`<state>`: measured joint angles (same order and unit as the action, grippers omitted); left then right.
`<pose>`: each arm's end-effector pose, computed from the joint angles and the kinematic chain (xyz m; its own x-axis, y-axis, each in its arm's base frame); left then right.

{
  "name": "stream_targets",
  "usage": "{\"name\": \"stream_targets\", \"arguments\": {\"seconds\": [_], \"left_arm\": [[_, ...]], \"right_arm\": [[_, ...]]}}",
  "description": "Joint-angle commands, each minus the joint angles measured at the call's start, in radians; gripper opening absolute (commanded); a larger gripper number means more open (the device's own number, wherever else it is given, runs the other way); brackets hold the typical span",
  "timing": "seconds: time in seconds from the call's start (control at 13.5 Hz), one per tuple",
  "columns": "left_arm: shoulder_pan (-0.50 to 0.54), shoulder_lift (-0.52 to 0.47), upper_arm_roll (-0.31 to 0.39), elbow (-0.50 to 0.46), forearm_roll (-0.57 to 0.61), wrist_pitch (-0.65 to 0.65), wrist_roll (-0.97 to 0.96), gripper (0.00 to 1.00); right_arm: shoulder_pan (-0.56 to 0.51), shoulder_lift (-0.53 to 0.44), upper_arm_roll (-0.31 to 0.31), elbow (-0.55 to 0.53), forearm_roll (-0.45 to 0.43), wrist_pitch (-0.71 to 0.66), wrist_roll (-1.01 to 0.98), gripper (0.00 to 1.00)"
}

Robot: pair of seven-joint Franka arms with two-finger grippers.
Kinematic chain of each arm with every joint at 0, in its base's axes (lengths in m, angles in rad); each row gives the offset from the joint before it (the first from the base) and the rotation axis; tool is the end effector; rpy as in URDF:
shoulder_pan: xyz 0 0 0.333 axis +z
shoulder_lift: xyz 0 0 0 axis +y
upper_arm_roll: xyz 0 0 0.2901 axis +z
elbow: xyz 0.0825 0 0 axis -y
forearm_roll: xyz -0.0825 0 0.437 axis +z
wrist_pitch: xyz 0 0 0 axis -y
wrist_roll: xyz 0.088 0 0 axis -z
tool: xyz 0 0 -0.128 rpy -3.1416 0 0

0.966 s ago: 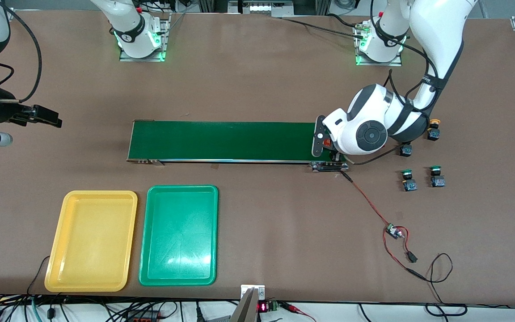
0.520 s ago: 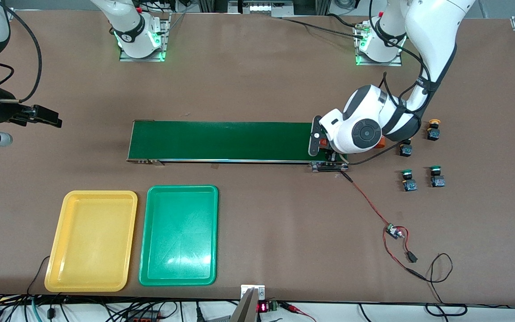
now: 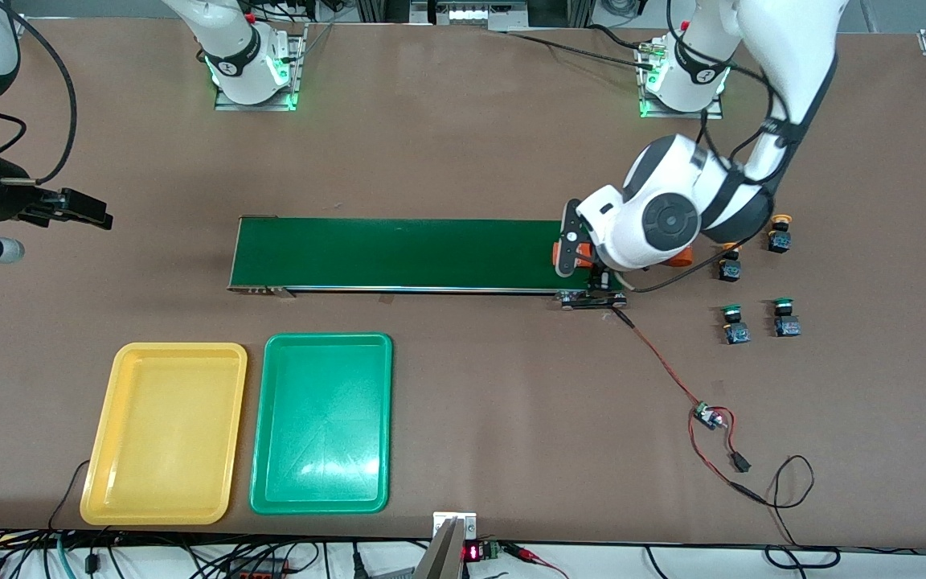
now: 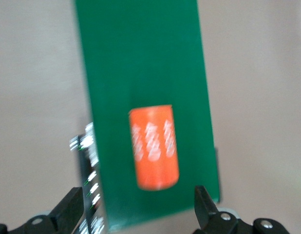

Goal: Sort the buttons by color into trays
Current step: 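Carry the orange cylinder onto the conveyor belt and open the left gripper, then grasp a green-based black push button with the left gripper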

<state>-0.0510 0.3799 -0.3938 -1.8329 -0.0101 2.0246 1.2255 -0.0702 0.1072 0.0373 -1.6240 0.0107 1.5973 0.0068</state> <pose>0.5873 -0.2753 0.2522 -0.0711 -0.9936 0.0874 -0.9756 0.0875 0.2014 0.6274 -0.0200 0.4857 0.9903 -0.0394 -0.1335 -0.0415 -0.9990 -0.0136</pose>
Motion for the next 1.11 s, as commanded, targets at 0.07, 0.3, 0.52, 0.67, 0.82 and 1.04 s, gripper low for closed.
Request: {"name": "stream_targets", "arguments": {"seconds": [0.07,0.3,0.52,0.67,0.82,1.04], "left_arm": [[0.043,-0.013,0.148,0.049,-0.126,-0.018,0.020,1.00],[0.043,0.008,0.260,0.047,-0.180,-0.001,0.019,1.00],[0.046,0.042,0.363,0.043,-0.177,0.057,-0.042,1.00],[0.049,0.063,0.403,0.046,-0.175,0.057,-0.244,1.00],[0.059,0.079,0.411,0.047,-0.174,0.060,-0.479,1.00],[0.059,0.122,0.412,0.047,-0.125,0.164,-0.685,1.00]], "right_arm": [[0.003,-0.001,0.001,0.015,0.012,-0.019,0.001,1.00],[0.004,-0.004,0.003,0.015,0.011,-0.036,0.010,1.00],[0.004,-0.003,0.000,0.015,0.011,-0.057,0.002,1.00],[0.009,-0.004,0.000,0.015,0.009,-0.057,0.011,1.00],[0.007,-0.004,0.000,0.015,0.009,-0.057,0.012,1.00],[0.003,-0.004,-0.002,0.015,0.009,-0.065,-0.001,1.00]]}}
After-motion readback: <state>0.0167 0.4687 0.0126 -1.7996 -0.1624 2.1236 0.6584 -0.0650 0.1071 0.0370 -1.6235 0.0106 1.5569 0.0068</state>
